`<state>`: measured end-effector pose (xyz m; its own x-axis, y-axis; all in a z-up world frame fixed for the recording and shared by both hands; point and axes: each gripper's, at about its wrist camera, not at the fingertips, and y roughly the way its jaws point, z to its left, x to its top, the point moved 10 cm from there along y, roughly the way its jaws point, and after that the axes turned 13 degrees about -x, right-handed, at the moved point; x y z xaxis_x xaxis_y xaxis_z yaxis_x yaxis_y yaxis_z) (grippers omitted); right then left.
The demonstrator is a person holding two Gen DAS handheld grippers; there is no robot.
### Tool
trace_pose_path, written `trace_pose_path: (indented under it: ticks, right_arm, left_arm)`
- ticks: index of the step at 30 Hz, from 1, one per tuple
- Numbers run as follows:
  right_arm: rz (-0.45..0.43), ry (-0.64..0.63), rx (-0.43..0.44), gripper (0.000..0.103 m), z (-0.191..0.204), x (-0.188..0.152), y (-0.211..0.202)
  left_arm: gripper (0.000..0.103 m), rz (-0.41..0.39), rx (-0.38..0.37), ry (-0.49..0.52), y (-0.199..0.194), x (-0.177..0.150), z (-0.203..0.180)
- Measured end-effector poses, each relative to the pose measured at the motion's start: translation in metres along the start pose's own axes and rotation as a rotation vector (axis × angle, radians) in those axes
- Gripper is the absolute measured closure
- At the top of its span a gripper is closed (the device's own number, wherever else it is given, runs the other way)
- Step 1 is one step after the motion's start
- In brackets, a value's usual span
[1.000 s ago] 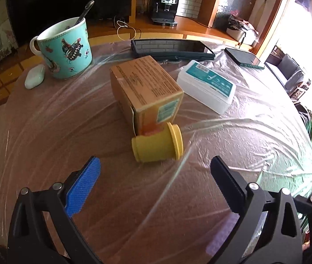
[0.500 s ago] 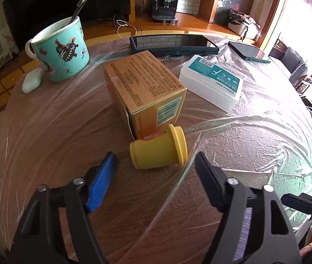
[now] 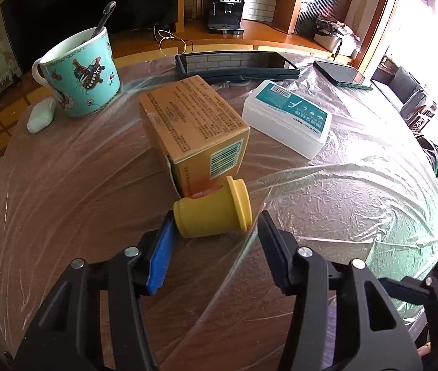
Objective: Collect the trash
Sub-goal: 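Grasp the yellow cup with the left tool while the right tool grasps the purple roller, then carry the yellow cup with the left tool while the right tool carries the roller over the bin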
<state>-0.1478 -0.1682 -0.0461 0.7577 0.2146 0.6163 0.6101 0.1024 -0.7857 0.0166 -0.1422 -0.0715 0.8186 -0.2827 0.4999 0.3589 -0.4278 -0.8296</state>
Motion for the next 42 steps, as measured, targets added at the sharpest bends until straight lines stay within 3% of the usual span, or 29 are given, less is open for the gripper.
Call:
trace_pose_path:
  ticks: [3,6,26,42]
  right_arm:
    - [0.010,-0.002,0.001,0.019,0.001,-0.002,0.002]
    - [0.017,0.002,0.000,0.029,0.000,-0.004,0.004]
    - [-0.006,0.079,-0.003,0.030,-0.035,-0.021,-0.018]
    - [-0.018,0.131,-0.008,0.030,-0.063,-0.036,-0.041]
  left_arm:
    - [0.049,0.000,0.001,0.000,0.001,0.001,-0.001]
    - [0.057,0.000,0.000,0.000,0.001,0.002,-0.002]
    - [0.057,-0.031,-0.030,0.014,-0.028,-0.028,-0.014]
    - [0.057,-0.060,-0.079,0.045,-0.065,-0.072,-0.047]
